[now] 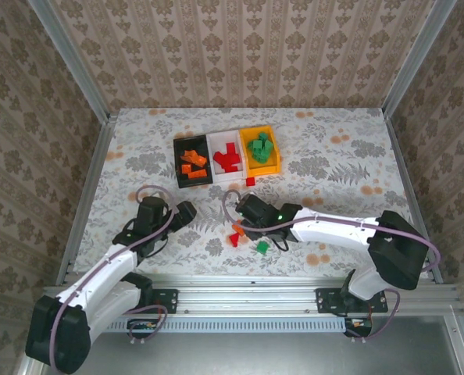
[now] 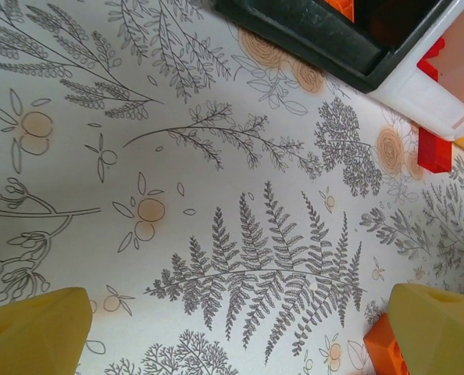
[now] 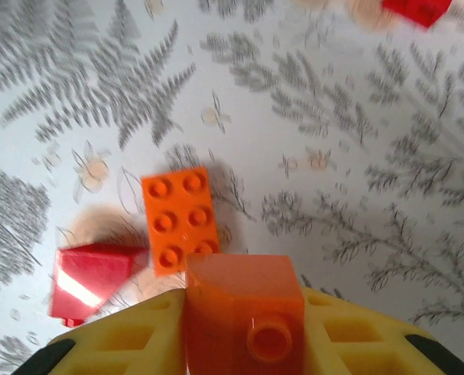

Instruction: Sort the legos into containers by color

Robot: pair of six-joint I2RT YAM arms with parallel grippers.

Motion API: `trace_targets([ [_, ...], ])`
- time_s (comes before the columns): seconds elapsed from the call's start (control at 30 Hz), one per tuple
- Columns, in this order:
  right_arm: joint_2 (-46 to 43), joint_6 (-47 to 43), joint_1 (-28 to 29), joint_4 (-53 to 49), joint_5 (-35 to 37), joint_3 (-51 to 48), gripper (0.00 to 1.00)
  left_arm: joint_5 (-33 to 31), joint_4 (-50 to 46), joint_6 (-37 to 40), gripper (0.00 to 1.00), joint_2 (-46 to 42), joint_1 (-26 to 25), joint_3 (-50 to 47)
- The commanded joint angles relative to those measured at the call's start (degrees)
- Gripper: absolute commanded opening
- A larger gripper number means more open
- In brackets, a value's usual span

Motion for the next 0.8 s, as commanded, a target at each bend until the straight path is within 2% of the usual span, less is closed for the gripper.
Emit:
trace_targets([
  [0.0,0.7,-2.9,-0.9,-0.3,2.2,7.4,0.33,-0.7,-4.4,1.1,1.00,-2.0,2.3,2.1],
  [0.1,7.6,-5.2,-2.1,2.0,1.2,16.8,0.33,-0.3,-7.3,0.4,1.00,-2.2,6.3,3.0],
  [0.23,19.9,-6.3,-5.0,3.2,-1.9,31.5,0.33,5.9,-8.1,-0.1,1.00,-0.4,13.1,4.0],
  [0.33,29.0,-9.3,-5.8,1.1,-0.3,43.4,0.33,10.5,-8.1,-0.1,1.00,0.4,16.5,3.8],
  [0.57,47.6,-11.8,-8.4,-7.3,-0.2,66.9,0.33,13.5,-8.9,0.3,1.00,-1.0,19.1,2.8],
  [0.77,54.8,-14.4,-8.6,-11.9,-0.7,77.9,0.35,14.3,-9.9,1.3,1.00,-1.4,19.5,3.7],
])
